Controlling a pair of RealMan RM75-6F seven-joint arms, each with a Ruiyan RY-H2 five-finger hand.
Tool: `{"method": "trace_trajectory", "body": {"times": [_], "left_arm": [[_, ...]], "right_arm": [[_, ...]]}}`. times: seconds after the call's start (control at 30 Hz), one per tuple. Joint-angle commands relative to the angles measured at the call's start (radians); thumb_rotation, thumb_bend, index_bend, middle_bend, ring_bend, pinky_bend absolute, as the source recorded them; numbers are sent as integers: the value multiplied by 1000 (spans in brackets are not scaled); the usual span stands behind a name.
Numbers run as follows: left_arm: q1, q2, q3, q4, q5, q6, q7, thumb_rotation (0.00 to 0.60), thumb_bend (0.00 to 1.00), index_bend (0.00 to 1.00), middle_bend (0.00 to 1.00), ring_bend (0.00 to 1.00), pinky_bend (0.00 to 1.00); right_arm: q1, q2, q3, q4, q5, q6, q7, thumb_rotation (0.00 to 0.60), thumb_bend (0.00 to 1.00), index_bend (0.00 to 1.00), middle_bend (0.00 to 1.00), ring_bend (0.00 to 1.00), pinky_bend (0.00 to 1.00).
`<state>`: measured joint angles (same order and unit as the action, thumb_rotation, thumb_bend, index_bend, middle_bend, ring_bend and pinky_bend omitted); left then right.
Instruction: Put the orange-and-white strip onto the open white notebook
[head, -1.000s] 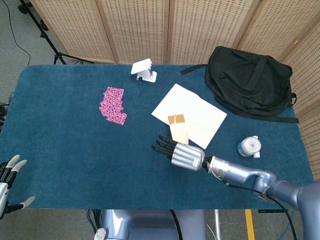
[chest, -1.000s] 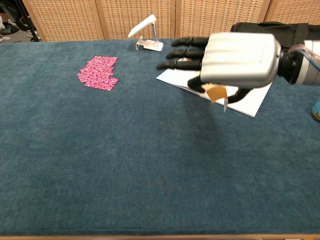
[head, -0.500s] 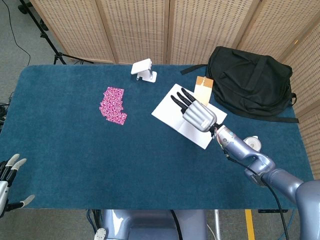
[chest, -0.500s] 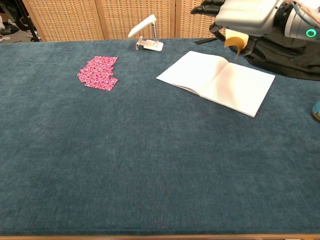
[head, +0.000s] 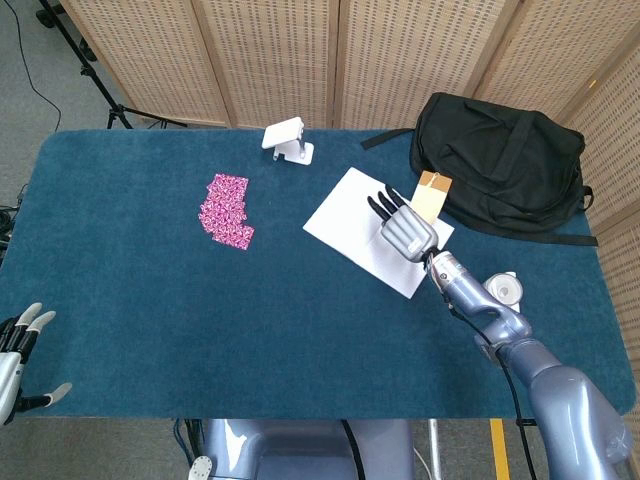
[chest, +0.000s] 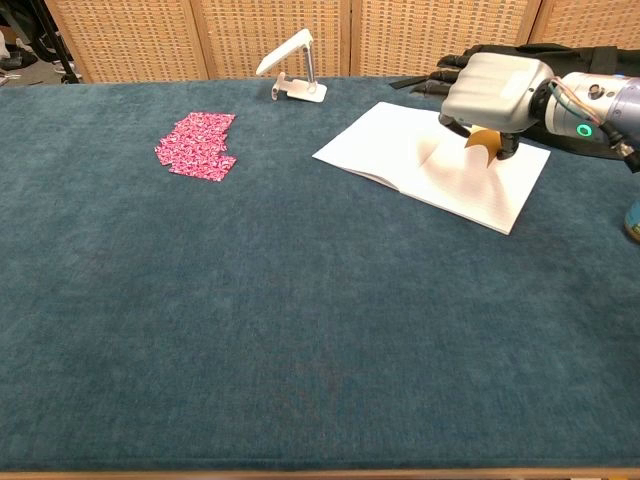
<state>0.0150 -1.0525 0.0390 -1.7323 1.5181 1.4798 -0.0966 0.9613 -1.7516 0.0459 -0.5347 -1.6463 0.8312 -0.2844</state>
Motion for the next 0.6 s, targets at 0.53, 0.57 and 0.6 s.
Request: {"method": "trace_trajectory", "body": {"times": [0.53,0.57,0.6], "left_arm": [[-3,-2,3,0,0,-7,5,600,0,0,0,0,0],[-3,-2,2,0,-1,-7,5,600,0,0,0,0,0],[-3,-2,2,0,-2,-7,5,600,0,0,0,0,0]], "right_arm": [[7,-22,-19,-47,32,-47,-82,600,156,536,14,0,0],[9,-21,-19,-52,33,-47,-88,600,156,533,14,0,0],[11,-20,-17,-60,34,-45,-98,600,156,524,14,0,0]]}}
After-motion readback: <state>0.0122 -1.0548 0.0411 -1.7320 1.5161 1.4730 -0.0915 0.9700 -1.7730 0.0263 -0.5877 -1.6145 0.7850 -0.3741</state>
